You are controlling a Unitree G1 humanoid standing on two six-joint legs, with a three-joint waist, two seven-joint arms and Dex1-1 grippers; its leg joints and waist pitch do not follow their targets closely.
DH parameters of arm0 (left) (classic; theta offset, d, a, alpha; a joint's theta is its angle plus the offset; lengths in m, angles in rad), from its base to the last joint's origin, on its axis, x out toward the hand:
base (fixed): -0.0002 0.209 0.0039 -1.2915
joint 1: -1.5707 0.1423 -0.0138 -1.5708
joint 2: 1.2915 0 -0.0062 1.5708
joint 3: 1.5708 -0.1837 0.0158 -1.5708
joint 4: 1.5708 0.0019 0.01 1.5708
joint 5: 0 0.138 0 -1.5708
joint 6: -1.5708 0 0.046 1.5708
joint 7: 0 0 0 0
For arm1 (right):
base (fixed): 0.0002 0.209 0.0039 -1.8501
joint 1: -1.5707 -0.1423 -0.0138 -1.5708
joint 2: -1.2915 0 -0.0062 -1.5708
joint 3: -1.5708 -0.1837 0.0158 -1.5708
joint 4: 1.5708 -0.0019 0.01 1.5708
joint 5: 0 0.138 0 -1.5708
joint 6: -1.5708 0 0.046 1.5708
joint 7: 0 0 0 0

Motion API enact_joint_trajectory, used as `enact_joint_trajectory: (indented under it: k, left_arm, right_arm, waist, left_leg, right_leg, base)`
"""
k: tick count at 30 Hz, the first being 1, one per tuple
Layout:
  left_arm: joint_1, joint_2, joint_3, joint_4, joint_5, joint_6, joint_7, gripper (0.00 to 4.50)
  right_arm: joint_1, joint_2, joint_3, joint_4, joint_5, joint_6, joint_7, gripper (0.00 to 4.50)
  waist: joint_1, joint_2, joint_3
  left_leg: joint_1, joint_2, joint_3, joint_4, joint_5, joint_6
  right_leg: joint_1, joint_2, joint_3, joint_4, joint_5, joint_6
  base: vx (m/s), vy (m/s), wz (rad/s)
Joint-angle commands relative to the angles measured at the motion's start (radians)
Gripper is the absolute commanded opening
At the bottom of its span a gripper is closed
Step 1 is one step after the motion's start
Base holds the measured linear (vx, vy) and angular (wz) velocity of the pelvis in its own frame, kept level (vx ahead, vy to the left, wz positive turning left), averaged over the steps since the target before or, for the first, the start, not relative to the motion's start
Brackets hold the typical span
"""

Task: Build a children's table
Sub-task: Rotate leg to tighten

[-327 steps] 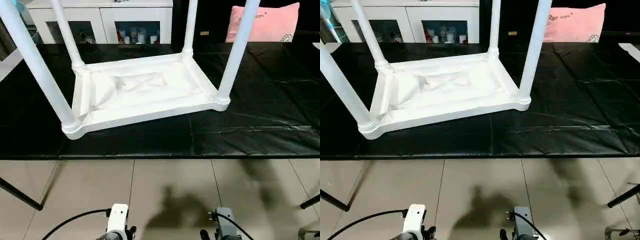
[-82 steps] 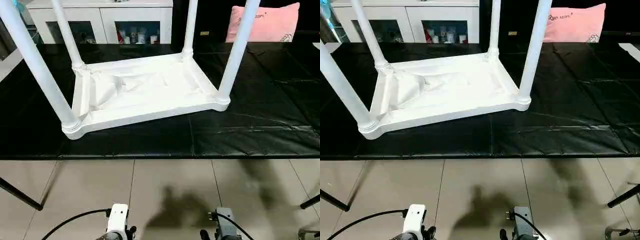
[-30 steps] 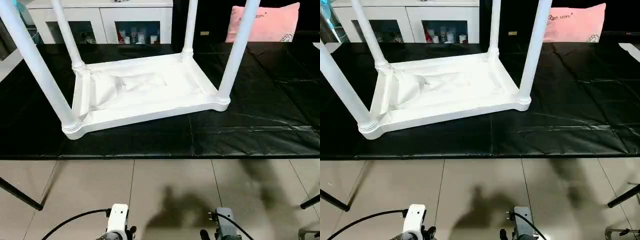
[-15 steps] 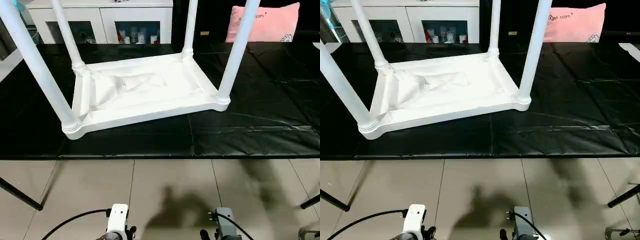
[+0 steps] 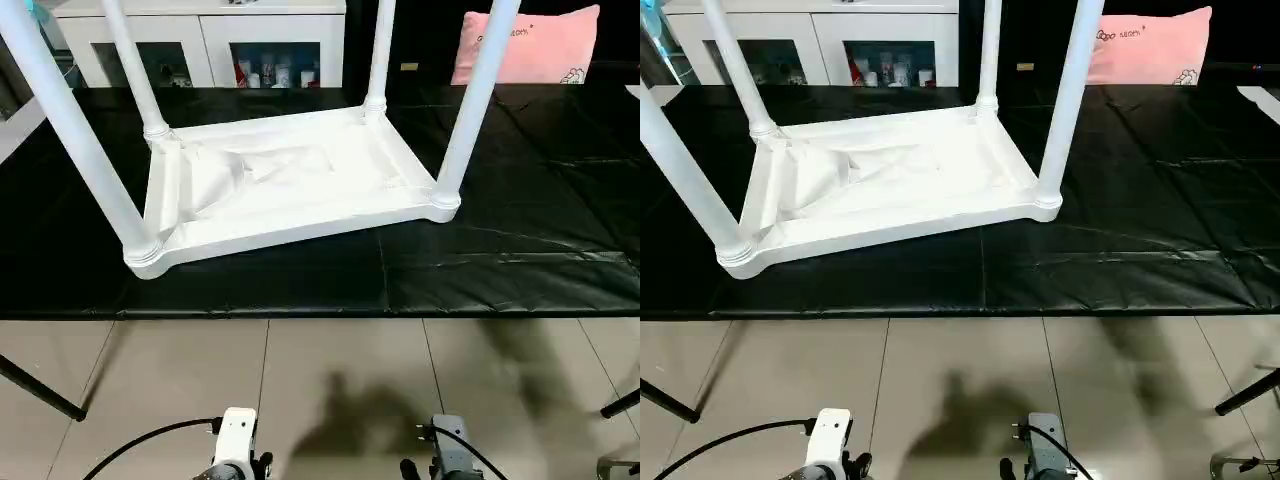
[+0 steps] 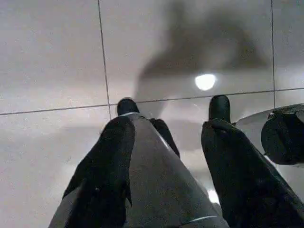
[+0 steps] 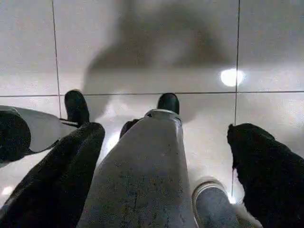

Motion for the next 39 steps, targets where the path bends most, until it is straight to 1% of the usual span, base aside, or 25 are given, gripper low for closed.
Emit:
enact_joint_trajectory:
  k: [1, 9, 28, 39]
  left_arm:
    - [-0.001, 0.003, 0.009, 0.008, 0.007, 0.005, 0.0, 2.6]
    - [-0.001, 0.003, 0.009, 0.008, 0.007, 0.005, 0.0, 2.6]
    - [-0.001, 0.003, 0.009, 0.008, 0.007, 0.005, 0.0, 2.6]
    - [-0.001, 0.003, 0.009, 0.008, 0.007, 0.005, 0.0, 2.6]
  right_arm:
    - [0.009, 0.002, 0.001, 0.007, -0.011, 0.007, 0.0, 4.5]
    - [0.009, 0.002, 0.001, 0.007, -0.011, 0.007, 0.0, 4.5]
    - [0.009, 0.002, 0.001, 0.007, -0.011, 0.007, 0.0, 4.5]
    - [0.009, 0.002, 0.001, 0.007, -0.011, 0.007, 0.0, 4.5]
  waist:
    - [-0.001, -0.004, -0.032]
    - [-0.001, -0.003, -0.031]
    - [-0.001, -0.004, -0.032]
    - [0.0, -0.004, -0.032]
  left_leg:
    - [0.018, 0.096, -0.042, -0.091, -0.318, 0.034]
    - [0.019, 0.097, -0.042, -0.093, -0.326, 0.03]
    - [0.018, 0.097, -0.042, -0.091, -0.312, 0.037]
    - [0.018, 0.097, -0.042, -0.091, -0.32, 0.033]
  right_leg:
    - [0.021, -0.099, 0.05, -0.081, -0.174, -0.255]
    - [0.02, -0.098, 0.049, -0.082, -0.186, -0.253]
    - [0.021, -0.099, 0.049, -0.081, -0.169, -0.257]
    - [0.021, -0.1, 0.05, -0.083, -0.184, -0.253]
  base:
    - [0.0, 0.0, 0.0]
    - [0.0, 0.0, 0.0]
    - [0.0, 0.0, 0.0]
    - [0.0, 0.0, 0.0]
